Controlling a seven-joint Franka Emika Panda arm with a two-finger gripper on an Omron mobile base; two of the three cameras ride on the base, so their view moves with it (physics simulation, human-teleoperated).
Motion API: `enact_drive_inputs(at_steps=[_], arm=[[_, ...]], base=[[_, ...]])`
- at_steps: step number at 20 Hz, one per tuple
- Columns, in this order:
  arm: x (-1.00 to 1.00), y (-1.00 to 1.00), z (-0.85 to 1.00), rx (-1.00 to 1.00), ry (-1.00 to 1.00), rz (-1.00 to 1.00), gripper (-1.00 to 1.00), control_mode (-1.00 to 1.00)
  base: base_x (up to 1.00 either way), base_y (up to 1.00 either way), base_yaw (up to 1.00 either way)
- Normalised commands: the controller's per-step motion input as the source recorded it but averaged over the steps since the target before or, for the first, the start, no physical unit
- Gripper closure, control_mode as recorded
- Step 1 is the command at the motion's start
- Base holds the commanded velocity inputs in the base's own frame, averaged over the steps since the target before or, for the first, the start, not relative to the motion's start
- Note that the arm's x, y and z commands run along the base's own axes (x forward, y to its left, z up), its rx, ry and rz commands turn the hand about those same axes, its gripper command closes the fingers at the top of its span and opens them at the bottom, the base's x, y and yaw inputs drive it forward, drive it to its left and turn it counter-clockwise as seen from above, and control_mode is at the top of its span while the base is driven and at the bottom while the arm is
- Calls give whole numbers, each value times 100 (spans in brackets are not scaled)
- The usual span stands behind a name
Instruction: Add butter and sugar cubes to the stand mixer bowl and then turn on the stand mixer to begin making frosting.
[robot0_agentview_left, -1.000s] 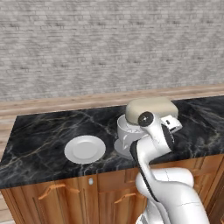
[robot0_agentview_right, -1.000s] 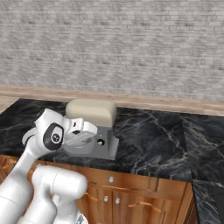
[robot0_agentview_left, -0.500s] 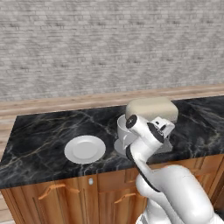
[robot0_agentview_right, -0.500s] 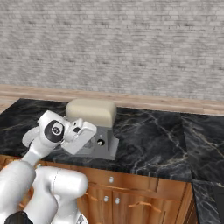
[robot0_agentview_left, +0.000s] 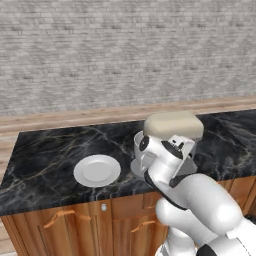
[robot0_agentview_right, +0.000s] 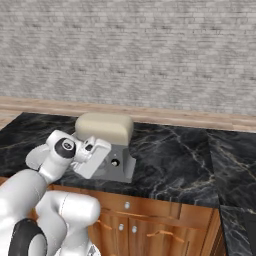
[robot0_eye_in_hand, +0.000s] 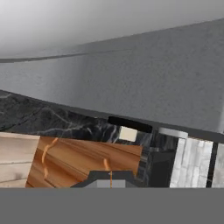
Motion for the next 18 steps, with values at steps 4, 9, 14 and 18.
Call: enact_drive_inputs(at_steps=[4,9,14,18], arm=[[19,-35,-51,0,-7,23,100,-100],[0,-39,-61,2,-6,28,100,-100],[0,-34,-82,6,0,26,100,-100],[-27,-31,-85,12,0,27,100,-100]], base=[[0,0,0],[0,0,0],[0,0,0],[0,0,0]])
